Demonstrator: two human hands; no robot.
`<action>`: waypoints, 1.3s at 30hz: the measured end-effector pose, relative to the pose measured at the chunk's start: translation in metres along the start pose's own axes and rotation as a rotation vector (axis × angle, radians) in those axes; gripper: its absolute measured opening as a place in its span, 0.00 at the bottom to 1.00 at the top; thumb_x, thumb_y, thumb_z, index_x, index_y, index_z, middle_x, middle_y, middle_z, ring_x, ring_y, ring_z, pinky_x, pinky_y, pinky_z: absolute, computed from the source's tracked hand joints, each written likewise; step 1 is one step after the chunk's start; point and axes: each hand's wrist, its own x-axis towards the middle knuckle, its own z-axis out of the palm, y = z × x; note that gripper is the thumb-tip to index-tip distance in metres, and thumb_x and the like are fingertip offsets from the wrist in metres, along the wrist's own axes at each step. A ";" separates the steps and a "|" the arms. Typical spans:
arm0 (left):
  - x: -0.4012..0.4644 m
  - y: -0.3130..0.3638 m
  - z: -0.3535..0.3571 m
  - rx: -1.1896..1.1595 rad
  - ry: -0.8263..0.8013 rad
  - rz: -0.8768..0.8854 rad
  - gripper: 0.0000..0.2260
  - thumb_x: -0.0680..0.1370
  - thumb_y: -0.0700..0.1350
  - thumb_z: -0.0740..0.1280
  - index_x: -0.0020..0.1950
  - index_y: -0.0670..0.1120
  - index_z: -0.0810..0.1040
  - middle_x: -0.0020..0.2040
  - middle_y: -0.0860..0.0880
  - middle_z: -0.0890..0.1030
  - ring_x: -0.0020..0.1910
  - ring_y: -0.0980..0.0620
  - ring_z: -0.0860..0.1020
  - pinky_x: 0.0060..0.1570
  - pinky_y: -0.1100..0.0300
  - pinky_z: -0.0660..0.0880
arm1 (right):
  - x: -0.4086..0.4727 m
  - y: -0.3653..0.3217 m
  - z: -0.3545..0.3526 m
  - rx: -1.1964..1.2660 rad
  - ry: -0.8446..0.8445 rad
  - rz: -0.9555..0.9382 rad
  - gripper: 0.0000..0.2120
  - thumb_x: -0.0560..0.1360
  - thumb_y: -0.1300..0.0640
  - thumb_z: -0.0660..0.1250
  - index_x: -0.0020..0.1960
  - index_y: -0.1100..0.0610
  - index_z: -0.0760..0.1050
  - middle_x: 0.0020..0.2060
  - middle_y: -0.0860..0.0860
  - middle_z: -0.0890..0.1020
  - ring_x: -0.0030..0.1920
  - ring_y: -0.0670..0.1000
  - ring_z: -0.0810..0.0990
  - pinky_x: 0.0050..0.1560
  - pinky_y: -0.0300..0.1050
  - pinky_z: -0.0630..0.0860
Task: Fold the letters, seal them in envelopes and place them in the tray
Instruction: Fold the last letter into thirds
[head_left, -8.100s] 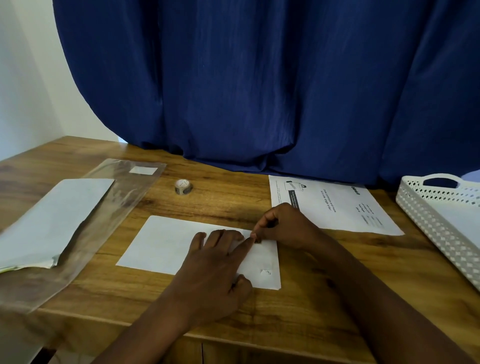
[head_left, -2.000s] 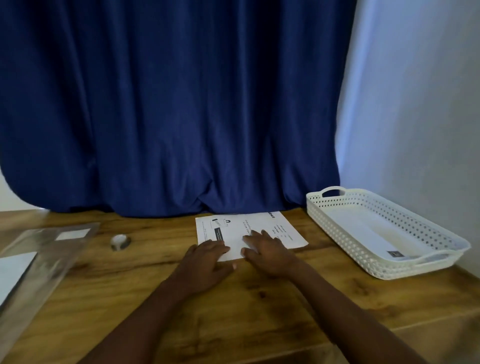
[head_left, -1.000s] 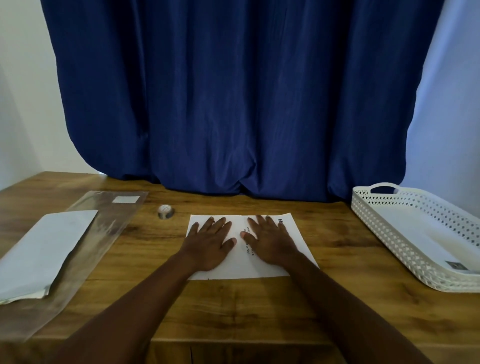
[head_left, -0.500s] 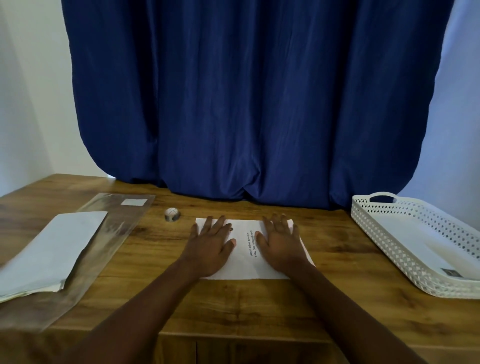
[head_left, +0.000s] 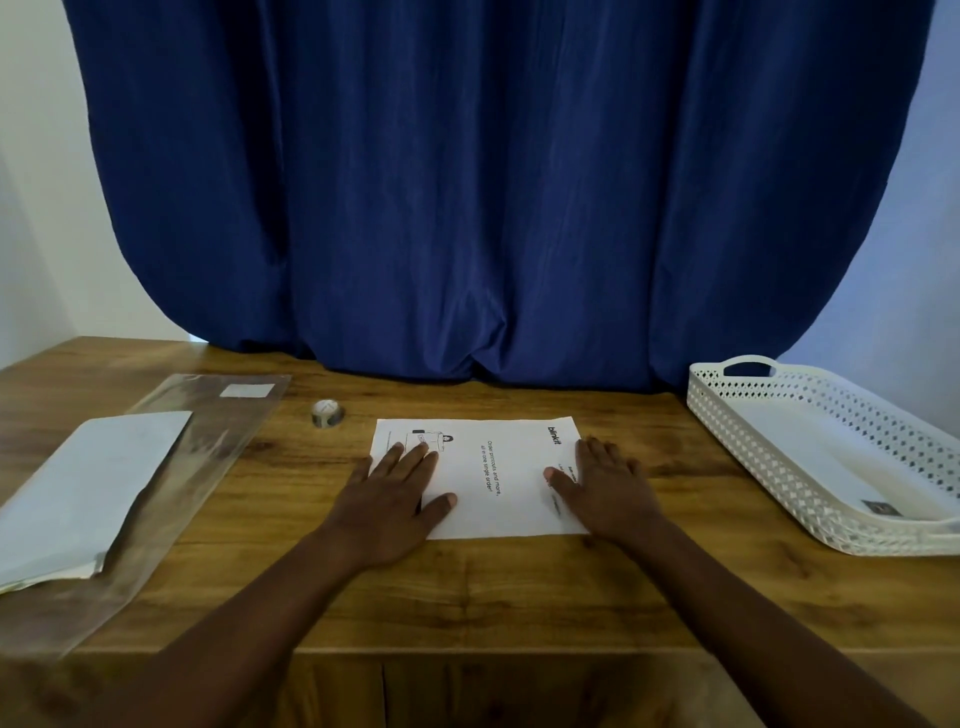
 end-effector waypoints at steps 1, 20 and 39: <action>0.000 0.000 0.000 0.000 0.004 0.001 0.36 0.81 0.70 0.42 0.84 0.54 0.43 0.84 0.54 0.44 0.83 0.51 0.42 0.80 0.42 0.42 | 0.000 0.000 0.001 0.016 0.015 0.039 0.45 0.77 0.26 0.44 0.82 0.56 0.47 0.82 0.55 0.51 0.81 0.58 0.48 0.79 0.61 0.47; 0.009 0.002 -0.009 -0.091 0.017 -0.032 0.37 0.79 0.71 0.54 0.84 0.55 0.53 0.84 0.53 0.52 0.83 0.50 0.50 0.79 0.39 0.45 | 0.024 0.008 -0.046 0.828 0.069 0.063 0.18 0.73 0.56 0.77 0.59 0.50 0.75 0.46 0.46 0.84 0.43 0.47 0.85 0.38 0.42 0.77; 0.067 0.012 -0.008 -0.181 0.105 0.087 0.28 0.82 0.67 0.56 0.80 0.59 0.63 0.83 0.52 0.60 0.82 0.49 0.55 0.80 0.44 0.50 | 0.016 0.013 -0.061 1.371 -0.465 -0.098 0.35 0.75 0.29 0.55 0.65 0.55 0.78 0.60 0.56 0.84 0.58 0.62 0.83 0.42 0.49 0.83</action>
